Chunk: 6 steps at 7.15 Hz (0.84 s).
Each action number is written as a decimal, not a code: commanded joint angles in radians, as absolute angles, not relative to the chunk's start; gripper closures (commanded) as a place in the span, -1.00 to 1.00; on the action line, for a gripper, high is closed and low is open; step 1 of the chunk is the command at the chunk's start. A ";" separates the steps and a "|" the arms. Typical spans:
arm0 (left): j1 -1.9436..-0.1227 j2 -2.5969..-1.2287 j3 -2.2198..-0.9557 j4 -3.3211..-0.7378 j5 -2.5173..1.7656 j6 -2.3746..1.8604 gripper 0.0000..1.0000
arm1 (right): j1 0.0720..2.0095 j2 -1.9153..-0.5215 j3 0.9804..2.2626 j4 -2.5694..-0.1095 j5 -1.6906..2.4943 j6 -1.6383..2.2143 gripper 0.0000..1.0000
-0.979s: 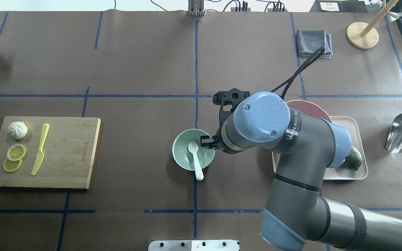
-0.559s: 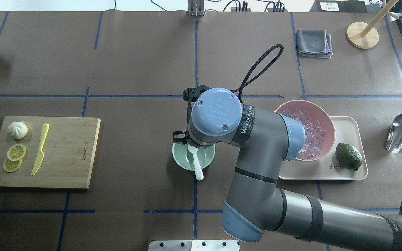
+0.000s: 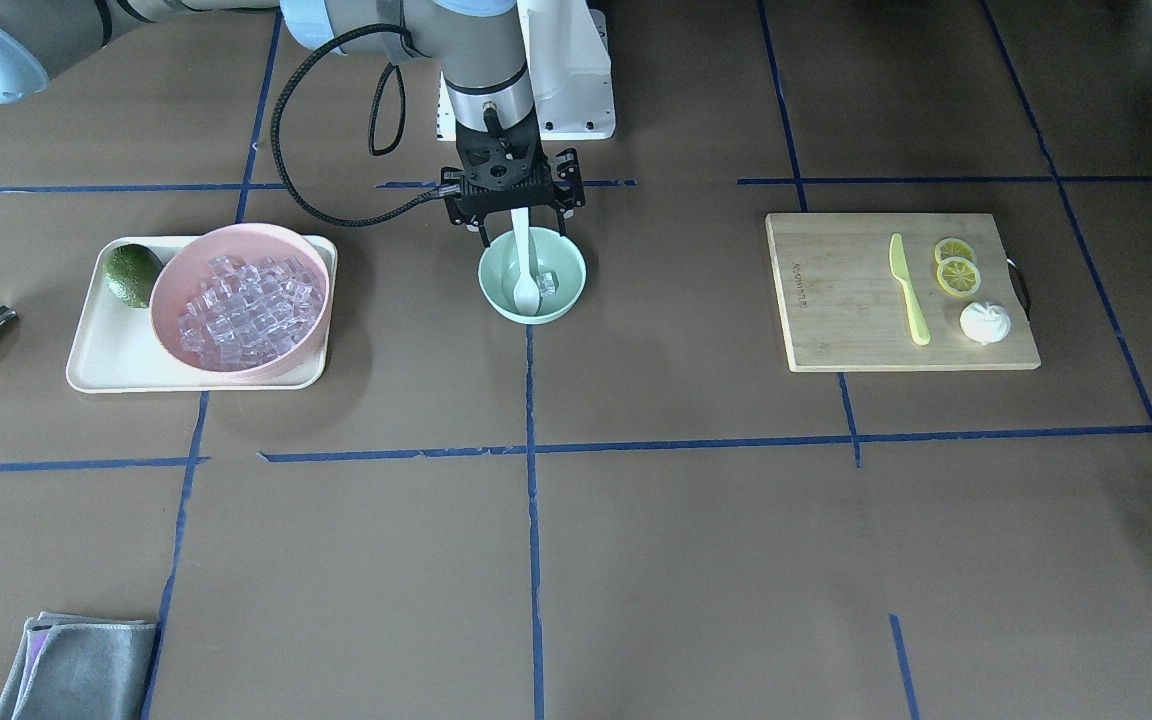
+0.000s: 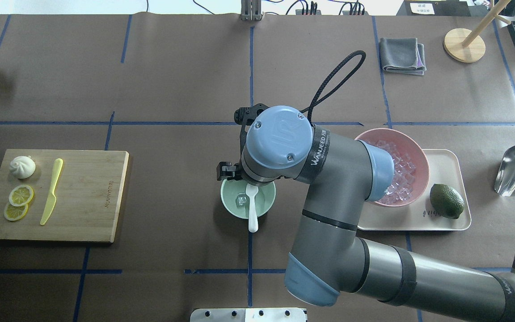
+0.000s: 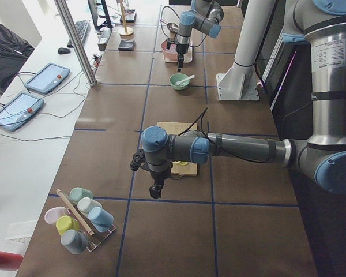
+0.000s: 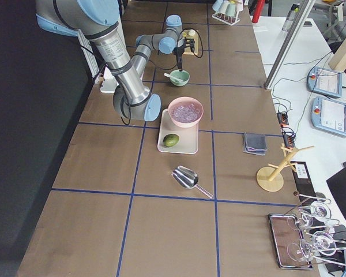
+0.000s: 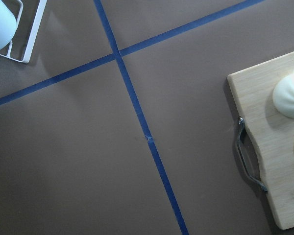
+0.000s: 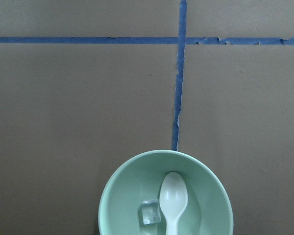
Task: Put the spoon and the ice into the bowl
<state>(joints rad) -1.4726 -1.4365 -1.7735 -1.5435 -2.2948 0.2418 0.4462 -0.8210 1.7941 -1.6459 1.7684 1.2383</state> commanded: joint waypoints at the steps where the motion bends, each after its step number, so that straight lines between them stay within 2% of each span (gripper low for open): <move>1: -1.476 -1.445 -1.734 -1.545 -2.295 0.245 -1.00 | 0.536 -0.892 1.895 -1.719 1.828 1.186 -1.00; 3: -1.497 -1.445 -1.689 -1.531 -2.304 0.242 -1.00 | 0.683 -1.021 2.001 -1.724 1.960 1.016 -1.00; 6: -1.603 -1.508 -1.683 -1.456 -2.304 0.157 -1.00 | 0.921 -1.187 2.046 -1.724 2.119 0.717 -1.00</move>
